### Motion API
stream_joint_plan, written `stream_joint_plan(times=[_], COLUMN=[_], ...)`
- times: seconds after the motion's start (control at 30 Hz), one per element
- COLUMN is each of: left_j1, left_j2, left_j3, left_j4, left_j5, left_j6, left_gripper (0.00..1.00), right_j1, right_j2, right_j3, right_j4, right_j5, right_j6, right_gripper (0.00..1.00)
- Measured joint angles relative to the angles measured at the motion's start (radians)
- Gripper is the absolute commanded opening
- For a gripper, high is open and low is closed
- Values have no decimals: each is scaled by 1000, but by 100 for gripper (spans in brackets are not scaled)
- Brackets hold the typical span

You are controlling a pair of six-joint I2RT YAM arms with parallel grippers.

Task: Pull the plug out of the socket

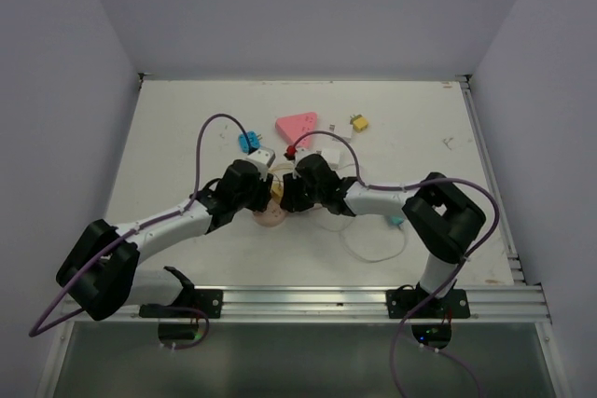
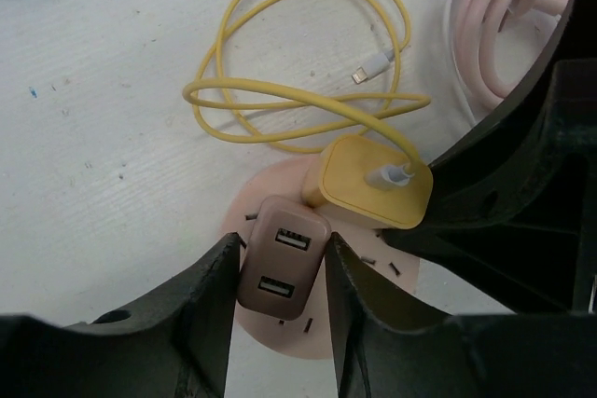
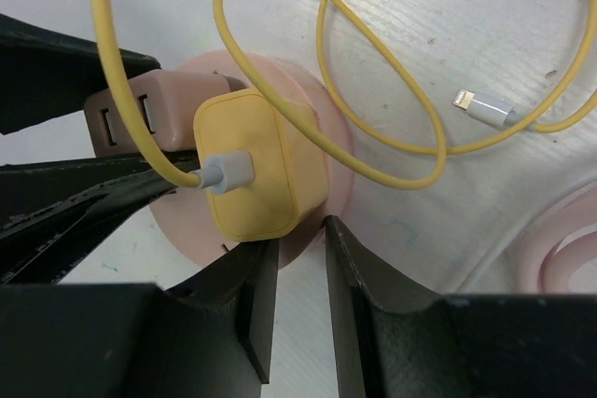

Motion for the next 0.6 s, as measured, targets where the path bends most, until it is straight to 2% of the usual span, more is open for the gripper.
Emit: stream_joint_plan(times=[0.07,0.13,0.23,0.27,0.3,0.6], left_j1=[-2,-8,-18,-21,-23,-108], left_j2=[2,8,22,26,30,84], left_j3=[3,7,17,21,23,66], left_j4=[-7,-7,-7,-7,-7,-7], left_j5=[13,16,17,16,16,-65], left_j6=[1,-6,-14,-20,-32,-220], left_gripper=[39,29,15,15,13,0], right_j1=[-21,-41,-59,-63,-66,-43], right_j2=[0,-1,-17,-28,-44,-240], right_j3=[9,21,21,12,-5,-220], right_j4=[-23,-53,-92,-105,-112,-67], right_j5=[-25,-42,-42,-39,-33,53], right_j6=[-22,-43,-61,-62,-57,117], right_gripper=[31,34,50,56,58,57])
